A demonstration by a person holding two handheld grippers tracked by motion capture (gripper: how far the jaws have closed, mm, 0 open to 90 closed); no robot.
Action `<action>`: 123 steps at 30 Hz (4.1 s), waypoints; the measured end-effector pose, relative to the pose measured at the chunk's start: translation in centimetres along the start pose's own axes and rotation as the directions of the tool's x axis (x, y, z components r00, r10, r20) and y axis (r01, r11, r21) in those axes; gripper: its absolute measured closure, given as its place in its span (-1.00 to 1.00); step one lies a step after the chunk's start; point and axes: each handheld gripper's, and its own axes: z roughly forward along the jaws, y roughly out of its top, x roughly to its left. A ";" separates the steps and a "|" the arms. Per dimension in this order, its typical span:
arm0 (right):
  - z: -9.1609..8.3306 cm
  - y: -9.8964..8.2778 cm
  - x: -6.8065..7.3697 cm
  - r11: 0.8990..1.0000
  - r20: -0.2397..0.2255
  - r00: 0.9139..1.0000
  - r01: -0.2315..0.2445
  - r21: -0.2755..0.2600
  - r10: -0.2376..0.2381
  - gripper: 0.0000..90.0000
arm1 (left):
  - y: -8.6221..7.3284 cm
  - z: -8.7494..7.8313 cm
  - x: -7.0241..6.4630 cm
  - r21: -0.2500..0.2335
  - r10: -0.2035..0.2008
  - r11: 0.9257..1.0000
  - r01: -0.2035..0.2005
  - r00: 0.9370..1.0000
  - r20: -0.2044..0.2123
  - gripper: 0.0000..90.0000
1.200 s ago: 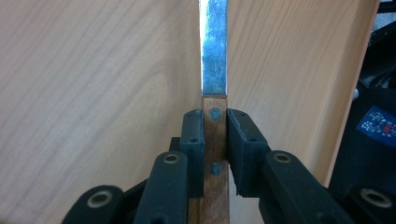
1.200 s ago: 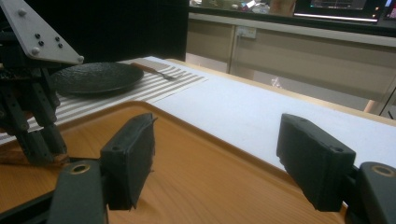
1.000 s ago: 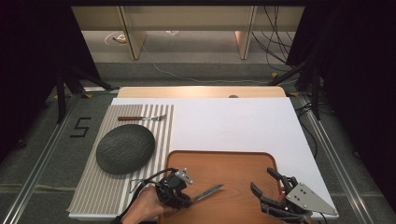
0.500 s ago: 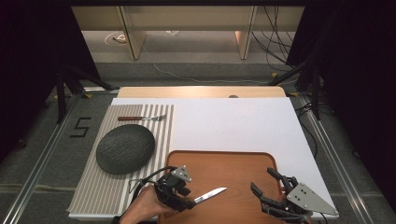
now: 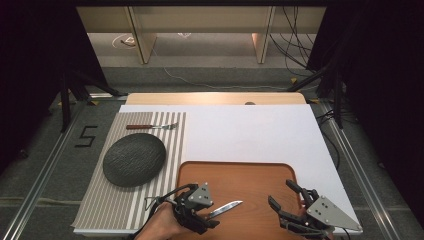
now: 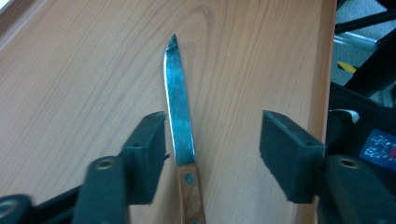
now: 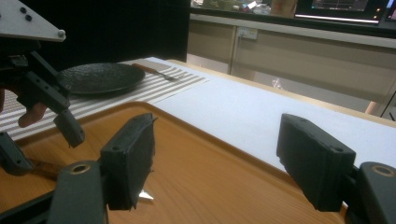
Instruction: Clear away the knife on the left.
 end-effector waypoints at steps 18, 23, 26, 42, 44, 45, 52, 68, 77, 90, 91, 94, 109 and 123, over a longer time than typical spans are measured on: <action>0.0 0.0 0.0 1.000 -0.002 1.000 0.001 0.004 -0.001 -0.36 | -0.3 1.9 -0.3 0.061 0.031 0.998 -0.031 1.000 0.005 0.92; 0.0 0.0 0.0 1.000 -0.002 1.000 0.002 0.006 -0.002 -0.36 | -0.5 2.3 -0.2 0.086 0.015 0.996 -0.015 1.000 0.002 0.99; 0.0 0.0 0.0 1.000 -0.002 1.000 0.003 0.006 -0.003 -0.36 | -0.5 2.4 -0.2 0.093 0.014 0.996 -0.015 1.000 0.006 0.99; 0.0 0.0 0.0 1.000 -0.001 1.000 0.001 0.004 -0.001 -0.36 | -1.1 2.3 0.8 0.095 -0.020 0.995 0.020 1.000 -0.003 0.99; 0.0 0.0 0.0 1.000 0.000 1.000 0.001 0.003 -0.001 -0.36 | -1.3 2.2 1.1 0.088 -0.034 0.996 0.034 0.999 -0.004 0.99; 0.0 0.0 0.0 1.000 0.000 1.000 0.001 0.003 -0.001 -0.36 | -1.4 2.1 1.2 0.083 -0.042 0.996 0.042 0.999 -0.008 0.99; 0.0 0.0 0.0 1.000 -0.001 1.000 0.002 0.003 -0.002 -0.36 | -1.7 1.7 2.1 0.074 -0.071 0.995 0.073 0.997 -0.031 0.99; 0.0 0.0 0.0 1.000 -0.001 1.000 0.002 0.000 -0.002 -0.35 | -2.9 0.5 3.9 0.056 -0.132 0.989 0.138 0.986 -0.098 1.00; 0.0 0.0 0.0 1.000 -0.001 1.000 0.003 -0.001 -0.003 -0.35 | -3.5 -0.2 4.8 0.051 -0.164 0.984 0.172 0.978 -0.130 1.00; 0.0 0.0 0.0 1.000 -0.001 1.000 0.002 -0.001 -0.002 -0.35 | -4.9 -1.5 5.6 0.050 -0.211 0.974 0.223 0.963 -0.169 1.00; 0.0 0.0 0.0 1.000 -0.001 1.000 0.002 -0.001 -0.002 -0.35 | -4.9 -1.6 5.7 0.049 -0.214 0.973 0.225 0.962 -0.170 1.00; 0.0 0.0 0.0 1.000 -0.001 1.000 0.002 -0.001 -0.002 -0.35 | -5.2 -1.8 5.9 0.051 -0.224 0.970 0.236 0.959 -0.175 1.00; 0.0 0.0 0.0 1.000 -0.001 1.000 0.001 -0.001 -0.001 -0.35 | -5.2 -2.7 5.9 -0.034 -0.253 0.968 0.251 0.957 -0.142 0.29; -0.1 0.0 0.0 1.000 -0.002 1.000 0.000 -0.003 0.000 -0.36 | -5.0 -4.2 5.0 -0.224 -0.236 0.954 0.198 0.959 -0.155 -0.35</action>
